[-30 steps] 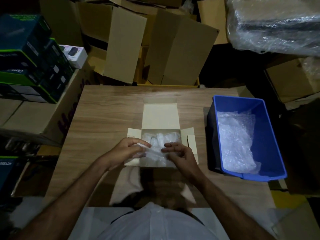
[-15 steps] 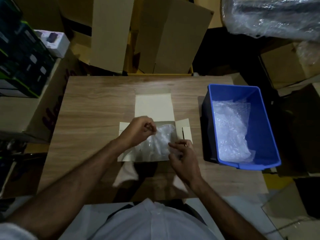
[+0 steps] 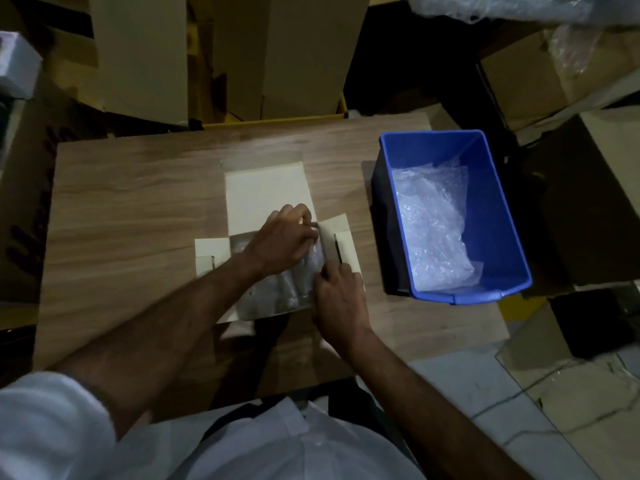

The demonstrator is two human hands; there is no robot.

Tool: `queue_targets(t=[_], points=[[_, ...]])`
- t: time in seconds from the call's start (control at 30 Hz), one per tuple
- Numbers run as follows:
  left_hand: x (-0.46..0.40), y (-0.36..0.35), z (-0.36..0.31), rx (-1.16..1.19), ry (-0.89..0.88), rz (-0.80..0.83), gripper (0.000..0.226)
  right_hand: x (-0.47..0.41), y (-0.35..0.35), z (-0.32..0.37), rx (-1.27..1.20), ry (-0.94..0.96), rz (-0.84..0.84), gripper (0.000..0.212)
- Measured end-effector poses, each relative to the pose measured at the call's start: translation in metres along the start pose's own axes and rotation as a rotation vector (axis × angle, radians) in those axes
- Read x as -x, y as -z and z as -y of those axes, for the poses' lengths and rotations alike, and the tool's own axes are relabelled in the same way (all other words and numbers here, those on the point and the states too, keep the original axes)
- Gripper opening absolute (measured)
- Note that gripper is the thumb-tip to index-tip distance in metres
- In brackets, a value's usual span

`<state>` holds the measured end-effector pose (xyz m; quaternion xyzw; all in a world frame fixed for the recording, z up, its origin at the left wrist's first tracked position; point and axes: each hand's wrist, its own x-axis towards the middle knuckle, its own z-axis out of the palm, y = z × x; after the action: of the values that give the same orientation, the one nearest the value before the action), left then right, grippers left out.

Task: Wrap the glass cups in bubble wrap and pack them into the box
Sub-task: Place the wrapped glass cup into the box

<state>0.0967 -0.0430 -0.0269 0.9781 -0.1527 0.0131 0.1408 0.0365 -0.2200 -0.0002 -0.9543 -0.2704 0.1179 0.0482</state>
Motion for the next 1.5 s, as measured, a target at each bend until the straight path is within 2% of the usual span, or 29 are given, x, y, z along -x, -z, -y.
queue_targets(t=[0.13, 0.23, 0.37, 0.53, 0.8, 1.0, 1.2, 1.33, 1.5], points=[[0.009, 0.004, 0.013, -0.05, -0.12, 0.135, 0.039, 0.002, -0.002, 0.003, 0.075, 0.005, 0.034, 0.014], [0.006, 0.004, 0.02, -0.142, -0.217, 0.2, 0.05, 0.003, 0.002, 0.004, 0.015, -0.009, 0.034, 0.021], [-0.003, 0.008, 0.021, -0.258, -0.319, 0.237, 0.052, -0.003, 0.001, 0.012, -0.073, 0.006, 0.034, 0.035], [-0.014, 0.016, 0.017, -0.343, -0.319, 0.307, 0.062, -0.009, -0.001, 0.017, -0.173, -0.041, 0.085, 0.016], [-0.022, 0.011, 0.016, -0.474, -0.341, 0.454, 0.061, -0.01, -0.008, 0.02, -0.217, -0.082, 0.078, 0.027], [-0.021, 0.008, 0.026, -0.442, -0.406, 0.414, 0.061, -0.012, -0.011, 0.02, -0.206, -0.071, 0.123, 0.037], [-0.013, 0.013, 0.031, -0.249, -0.472, 0.297, 0.054, -0.016, -0.009, 0.026, -0.234, -0.121, 0.104, 0.04], [-0.009, 0.01, 0.031, -0.231, -0.481, 0.278, 0.052, -0.012, -0.006, 0.028, -0.224, -0.142, 0.065, 0.044], [-0.015, 0.008, 0.029, -0.25, -0.517, 0.255, 0.057, -0.014, -0.007, 0.026, -0.227, -0.167, 0.169, 0.046]])
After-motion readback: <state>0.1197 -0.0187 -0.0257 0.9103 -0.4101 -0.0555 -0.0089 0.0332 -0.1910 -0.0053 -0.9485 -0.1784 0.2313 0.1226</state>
